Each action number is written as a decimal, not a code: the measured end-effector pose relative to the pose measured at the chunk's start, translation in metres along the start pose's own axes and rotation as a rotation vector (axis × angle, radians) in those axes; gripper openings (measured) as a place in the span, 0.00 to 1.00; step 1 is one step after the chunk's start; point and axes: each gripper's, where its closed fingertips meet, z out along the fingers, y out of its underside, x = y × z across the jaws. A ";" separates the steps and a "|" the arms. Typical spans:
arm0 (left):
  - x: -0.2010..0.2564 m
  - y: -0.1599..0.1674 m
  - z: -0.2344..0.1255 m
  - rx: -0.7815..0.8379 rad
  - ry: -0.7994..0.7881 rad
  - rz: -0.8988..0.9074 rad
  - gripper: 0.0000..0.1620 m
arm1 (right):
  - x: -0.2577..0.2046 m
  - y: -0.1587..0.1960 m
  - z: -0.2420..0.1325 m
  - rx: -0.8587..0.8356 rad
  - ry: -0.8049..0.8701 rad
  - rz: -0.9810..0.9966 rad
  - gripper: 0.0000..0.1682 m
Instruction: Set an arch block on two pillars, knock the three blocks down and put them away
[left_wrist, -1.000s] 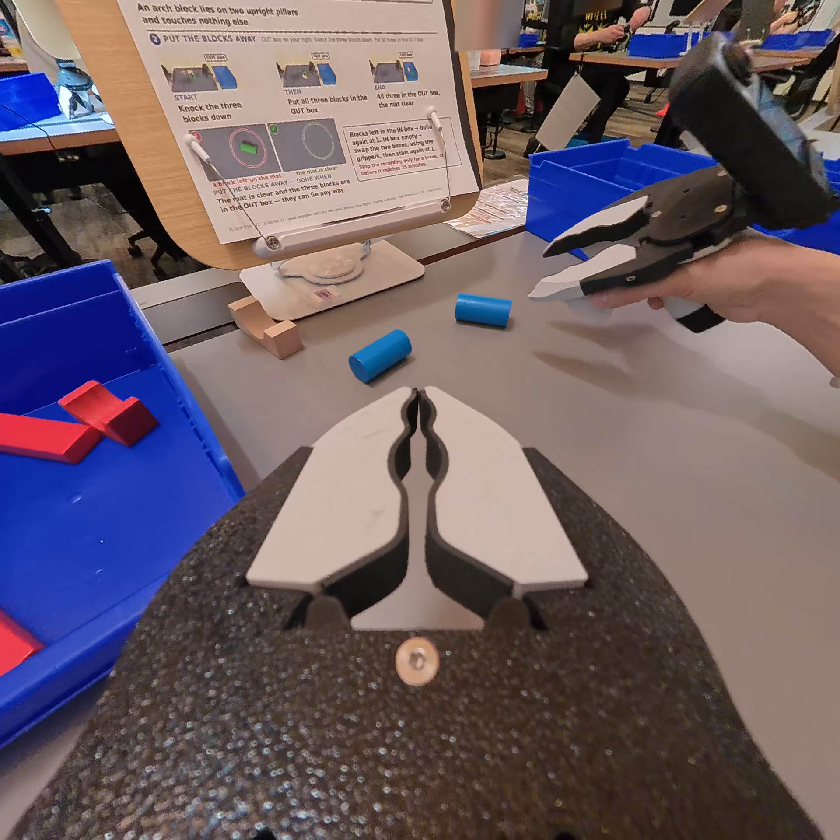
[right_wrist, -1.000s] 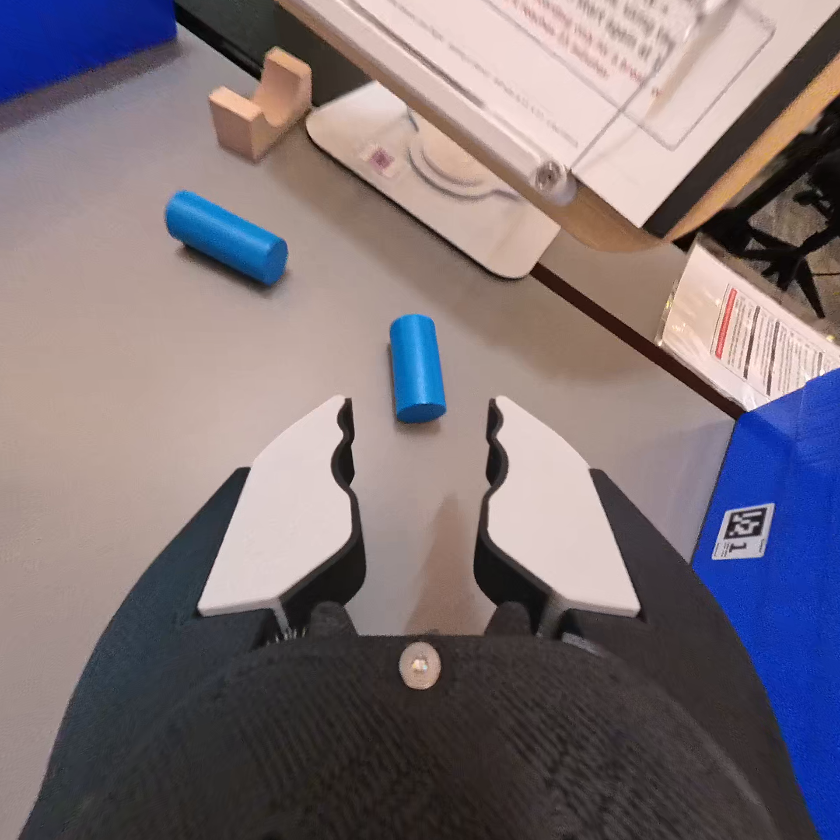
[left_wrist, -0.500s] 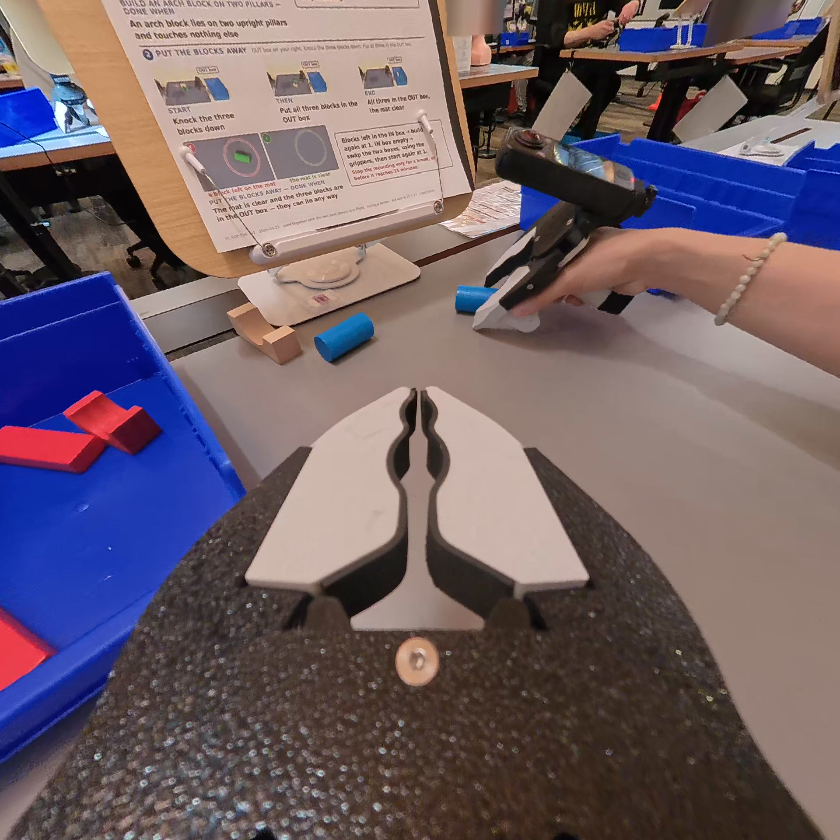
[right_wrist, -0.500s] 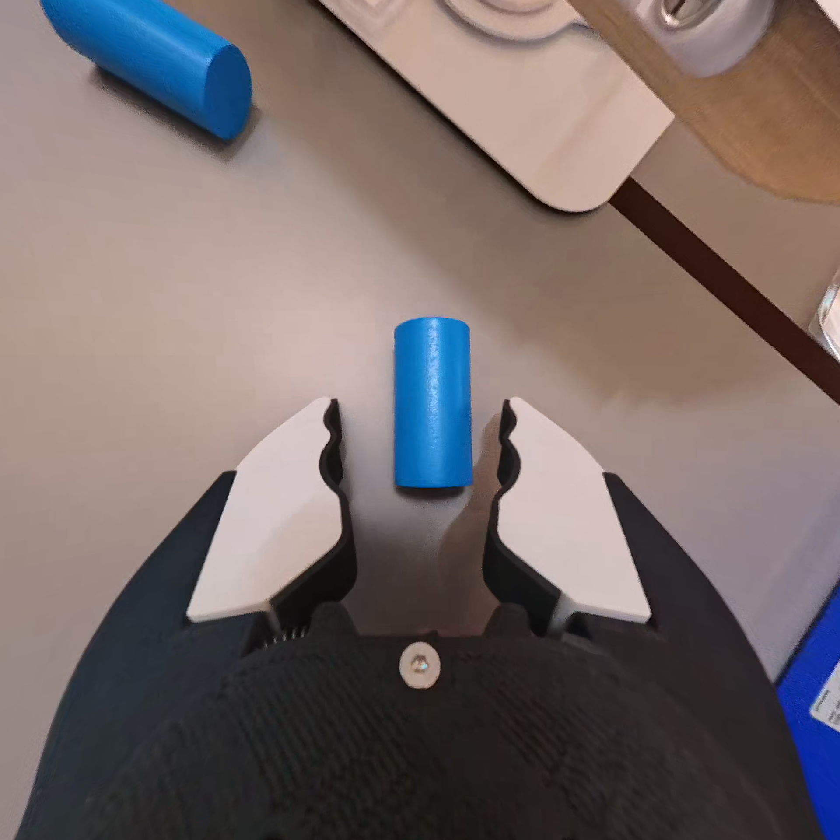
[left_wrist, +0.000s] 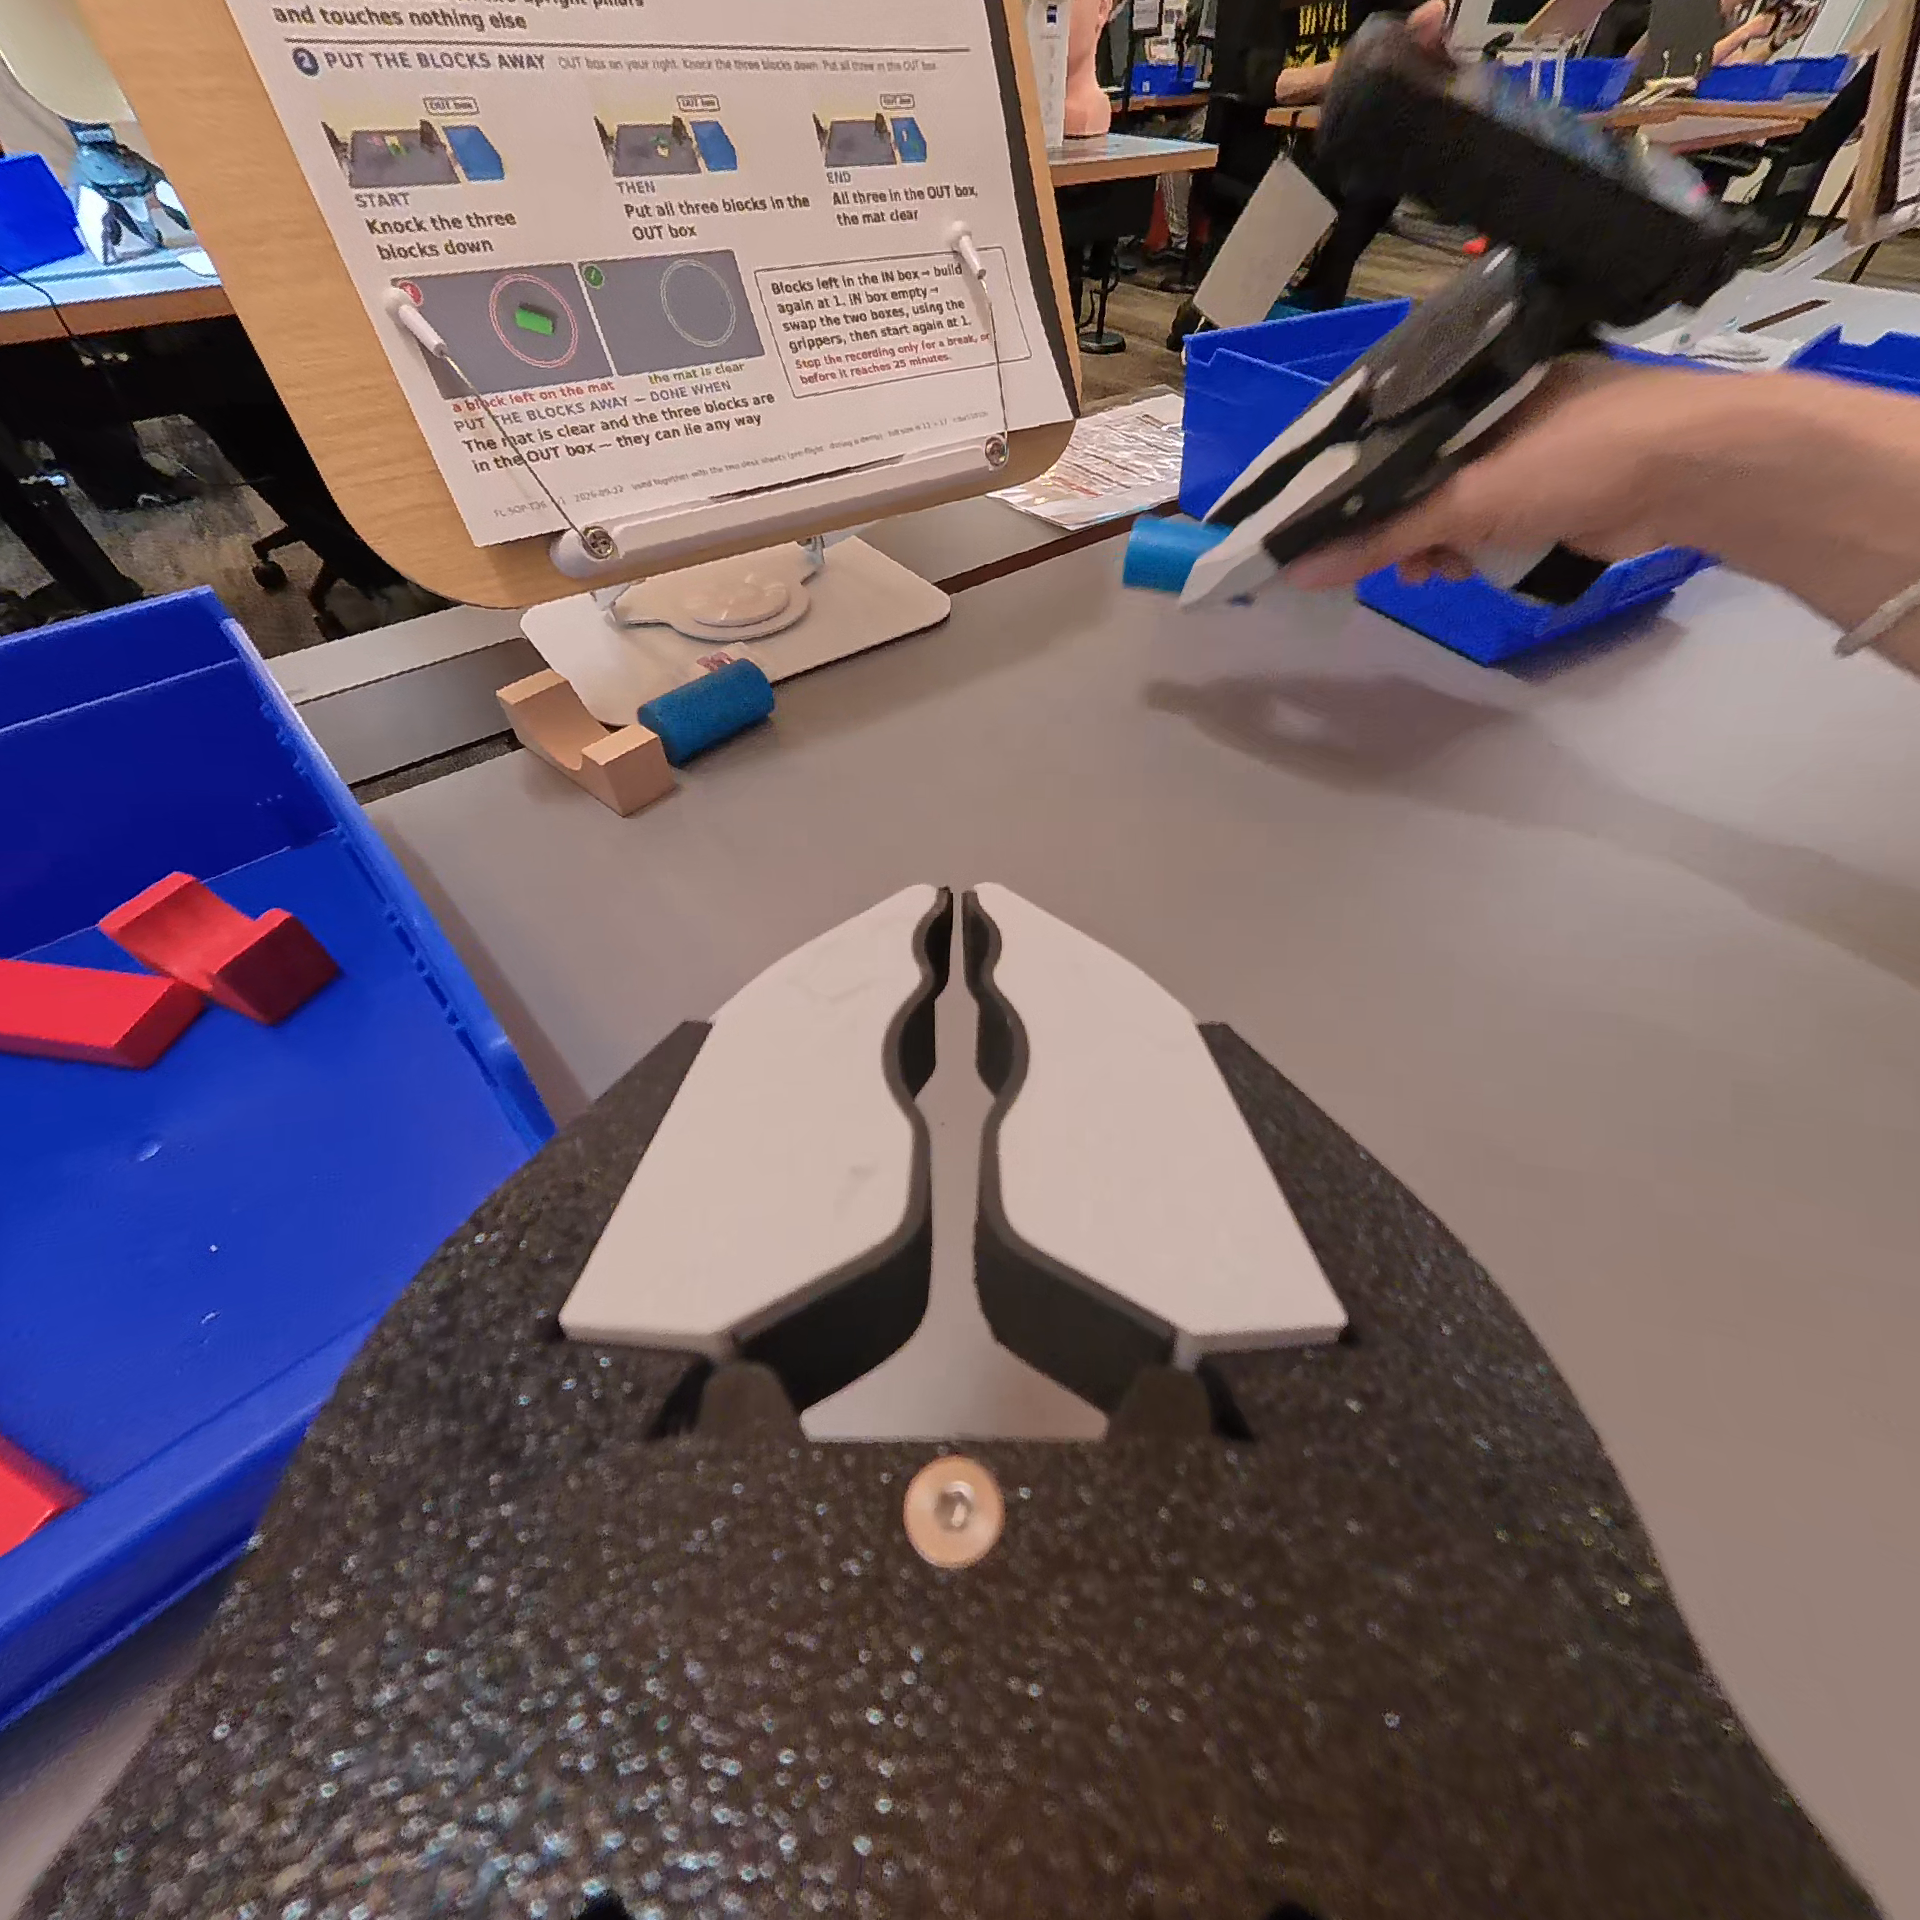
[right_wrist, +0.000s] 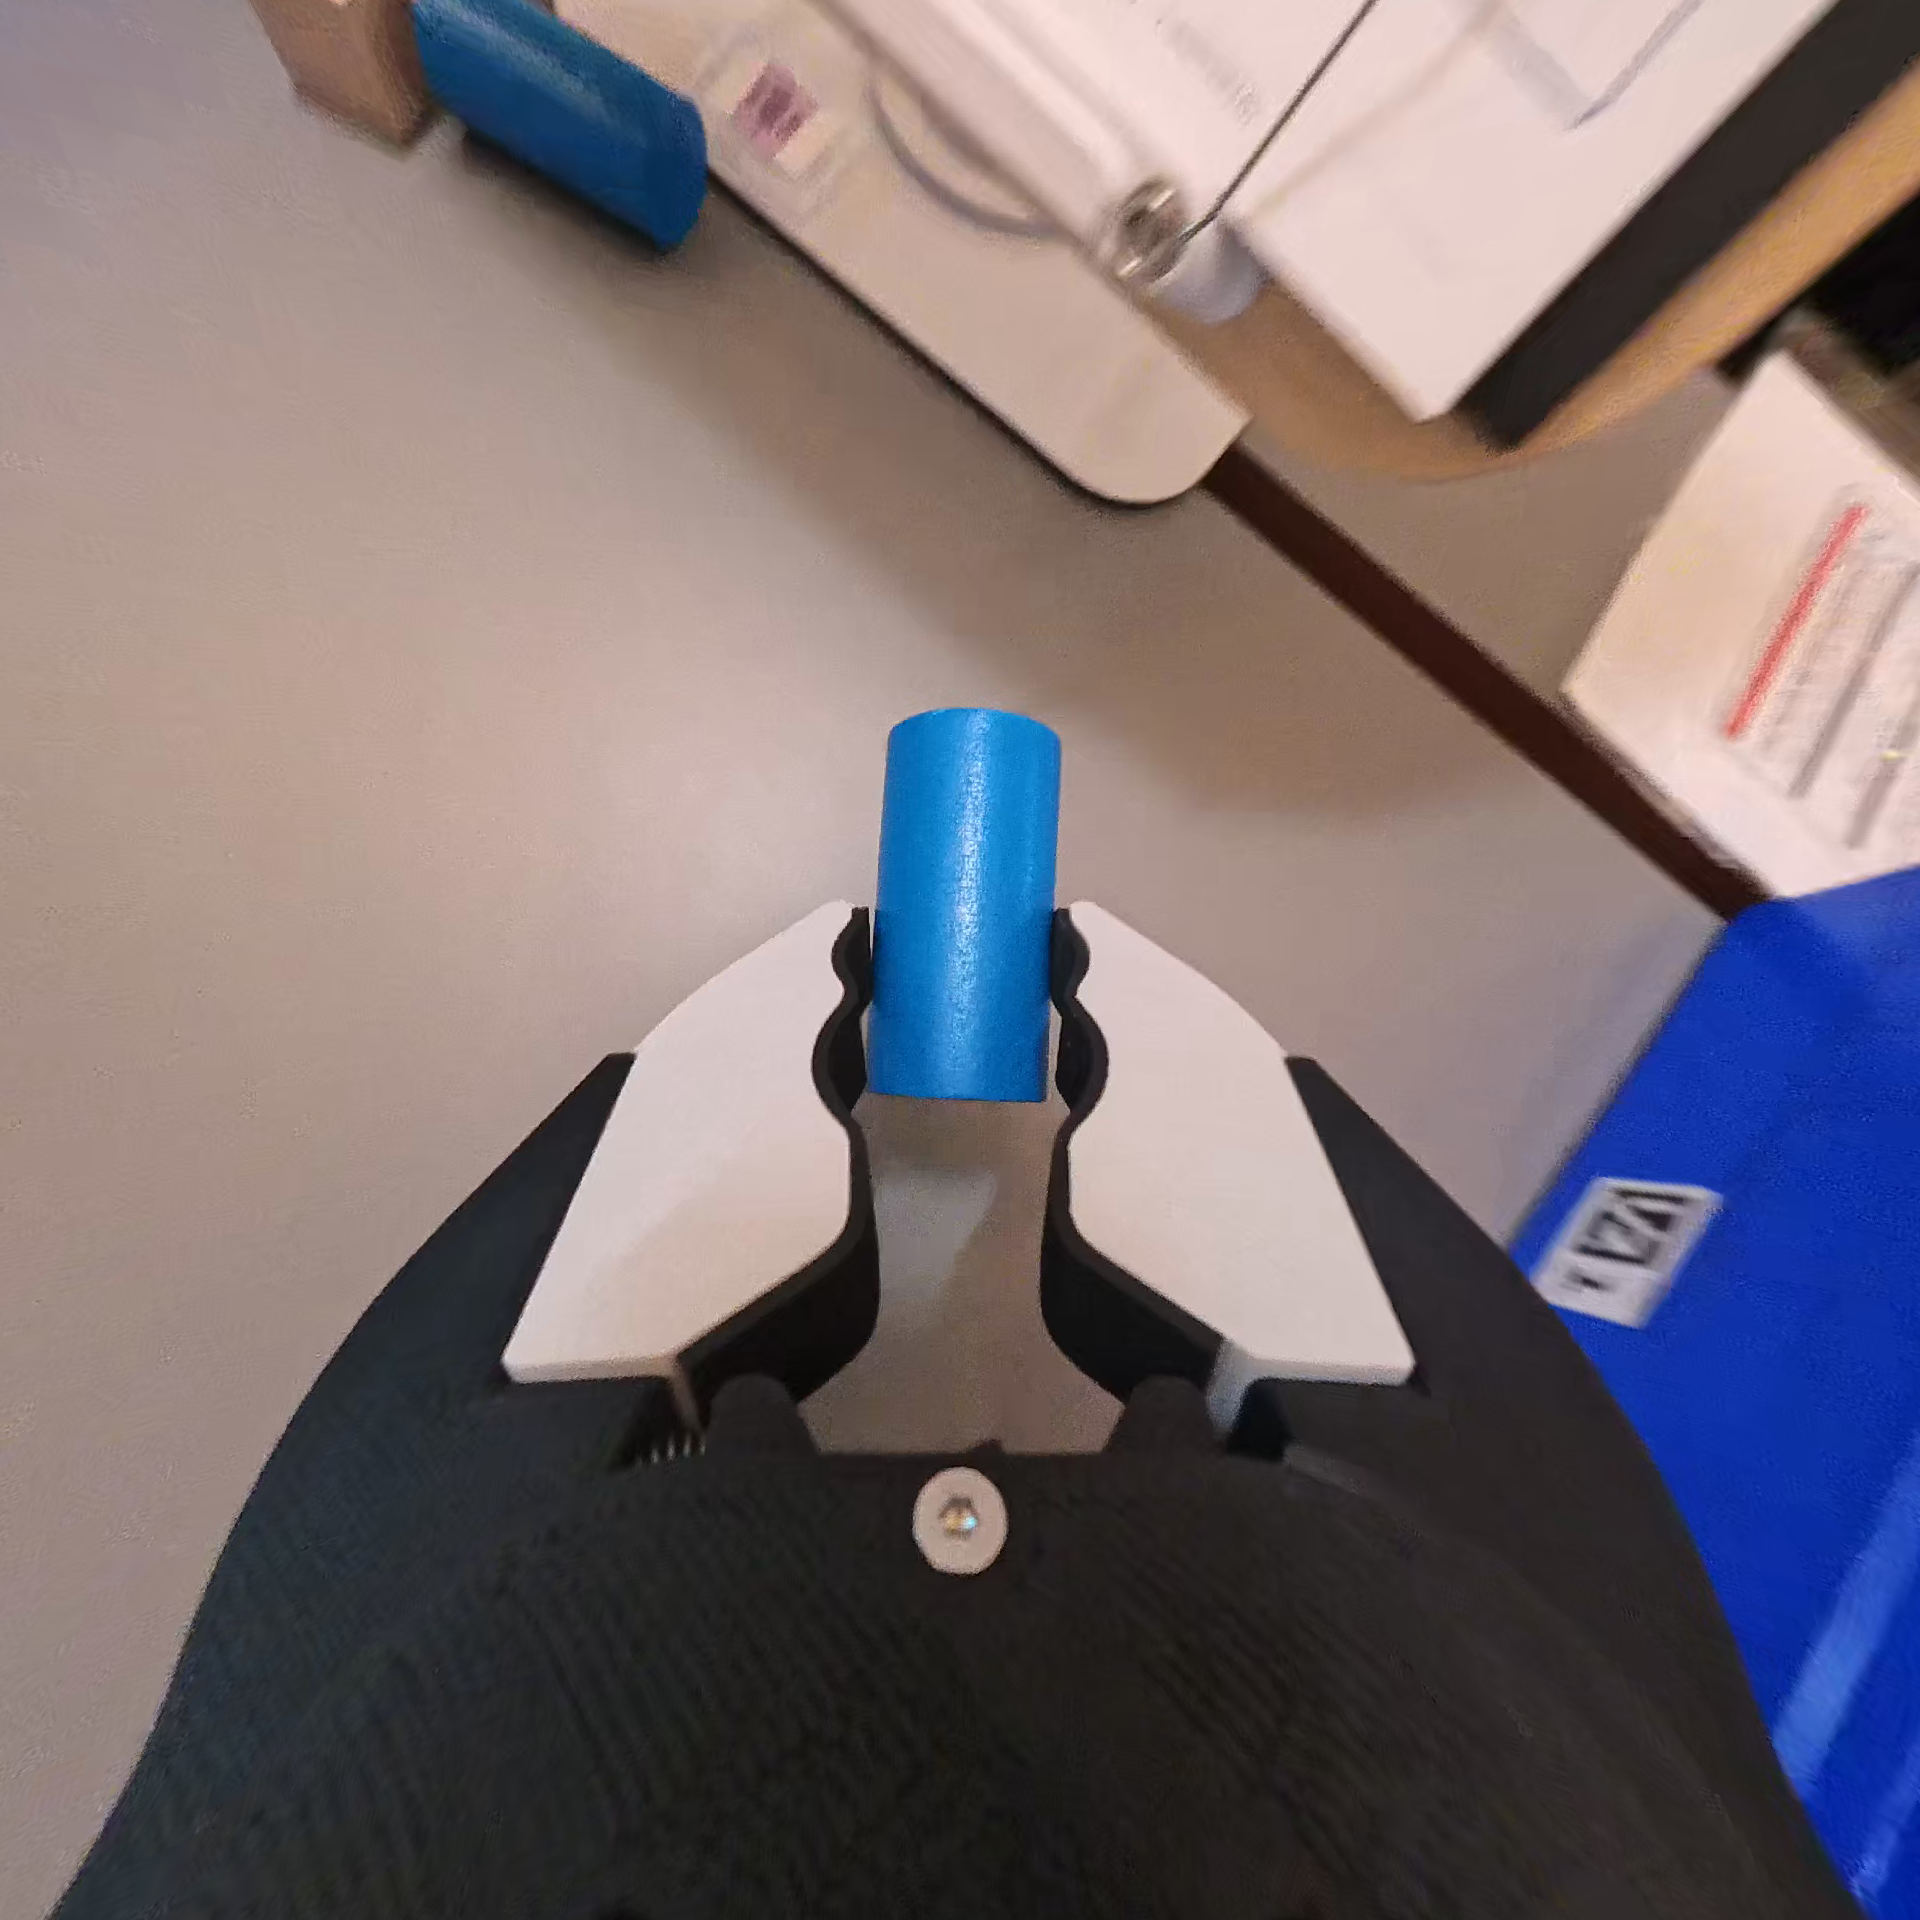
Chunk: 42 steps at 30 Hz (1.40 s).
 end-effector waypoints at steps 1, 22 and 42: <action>0.000 0.000 0.000 0.001 0.000 -0.002 0.01 | 0.008 -0.004 -0.013 0.017 0.010 0.002 0.20; 0.009 0.006 0.009 -0.026 0.027 -0.007 0.01 | 0.219 0.203 -0.088 -0.333 0.424 0.423 0.21; 0.011 0.009 0.011 -0.031 0.042 -0.021 0.01 | 0.132 0.025 -0.126 0.157 0.249 0.075 0.48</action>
